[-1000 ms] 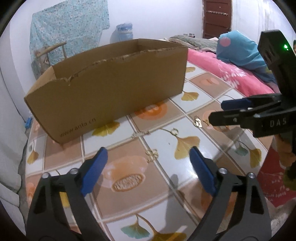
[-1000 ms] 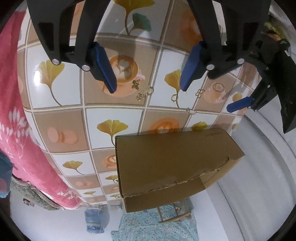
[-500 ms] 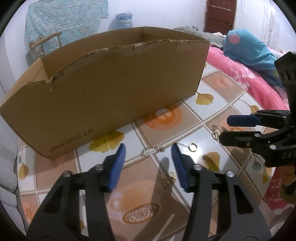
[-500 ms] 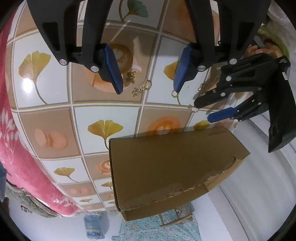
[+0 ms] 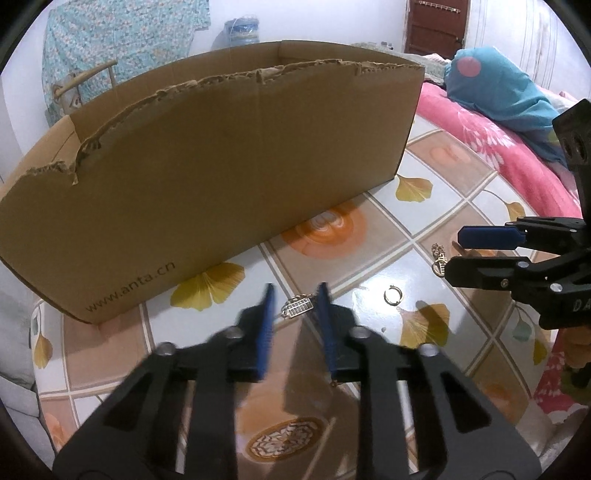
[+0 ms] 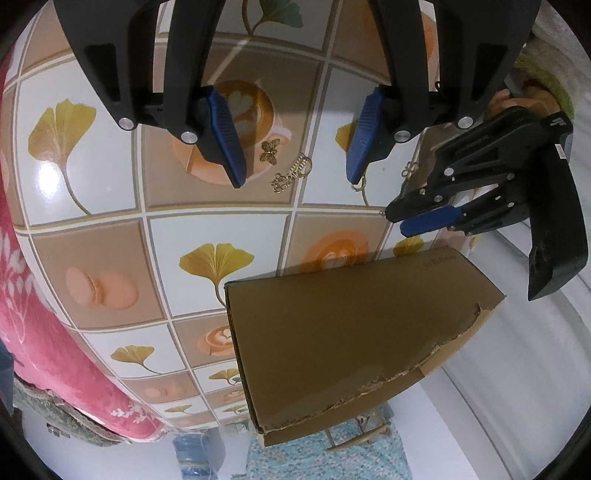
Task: Organize jewelry
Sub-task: 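Close the left gripper on the gold chain charm, then close the right gripper on the gold charm while the left gripper holds it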
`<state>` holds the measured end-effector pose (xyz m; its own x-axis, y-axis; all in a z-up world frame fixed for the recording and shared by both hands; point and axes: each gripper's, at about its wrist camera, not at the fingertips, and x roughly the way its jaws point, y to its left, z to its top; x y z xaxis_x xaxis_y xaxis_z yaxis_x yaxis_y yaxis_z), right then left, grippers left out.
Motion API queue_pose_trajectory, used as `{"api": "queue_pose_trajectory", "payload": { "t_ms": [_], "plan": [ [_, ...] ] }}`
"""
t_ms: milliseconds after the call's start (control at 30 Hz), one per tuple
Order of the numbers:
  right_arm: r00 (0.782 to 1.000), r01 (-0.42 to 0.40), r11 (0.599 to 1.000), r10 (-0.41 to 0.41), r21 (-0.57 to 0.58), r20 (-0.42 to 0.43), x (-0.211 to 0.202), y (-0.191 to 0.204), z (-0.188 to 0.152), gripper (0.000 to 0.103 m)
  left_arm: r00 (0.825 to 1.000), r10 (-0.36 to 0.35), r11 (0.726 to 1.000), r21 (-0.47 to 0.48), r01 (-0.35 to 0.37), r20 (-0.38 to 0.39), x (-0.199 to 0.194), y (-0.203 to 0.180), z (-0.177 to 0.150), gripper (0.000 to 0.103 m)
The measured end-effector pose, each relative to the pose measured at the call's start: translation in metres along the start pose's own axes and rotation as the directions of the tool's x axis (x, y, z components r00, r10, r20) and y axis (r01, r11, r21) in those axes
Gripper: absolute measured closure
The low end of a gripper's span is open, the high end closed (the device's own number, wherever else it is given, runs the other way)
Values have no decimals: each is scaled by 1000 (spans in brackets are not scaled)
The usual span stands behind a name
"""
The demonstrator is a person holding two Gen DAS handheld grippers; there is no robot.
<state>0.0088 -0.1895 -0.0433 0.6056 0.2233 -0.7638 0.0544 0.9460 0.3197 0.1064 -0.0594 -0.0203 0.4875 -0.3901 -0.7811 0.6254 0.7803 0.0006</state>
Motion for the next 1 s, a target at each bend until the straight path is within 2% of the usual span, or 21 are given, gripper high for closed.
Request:
{"api": "queue_pose_trajectory", "payload": {
  "t_ms": [433,733,833,1000],
  "plan": [
    [1000,7,1000,-6,-9,25,-11,-1,-2,48,999,46,998,-35,-46,-1,-14,13,-13,89],
    [1000,27,988,-29,-150,-10,5,18,6,48,999,49,997,-56,-49,-2,-18,20,-19,89],
    [998,40,982,-48,-187,-36,12,19,9,57,999,45,997,-55,-45,1,-17,21,-18,89],
    [995,56,975,-72,-213,-67,17,22,12,63,999,39,997,-61,-38,7,-18,23,-20,89]
  ]
}}
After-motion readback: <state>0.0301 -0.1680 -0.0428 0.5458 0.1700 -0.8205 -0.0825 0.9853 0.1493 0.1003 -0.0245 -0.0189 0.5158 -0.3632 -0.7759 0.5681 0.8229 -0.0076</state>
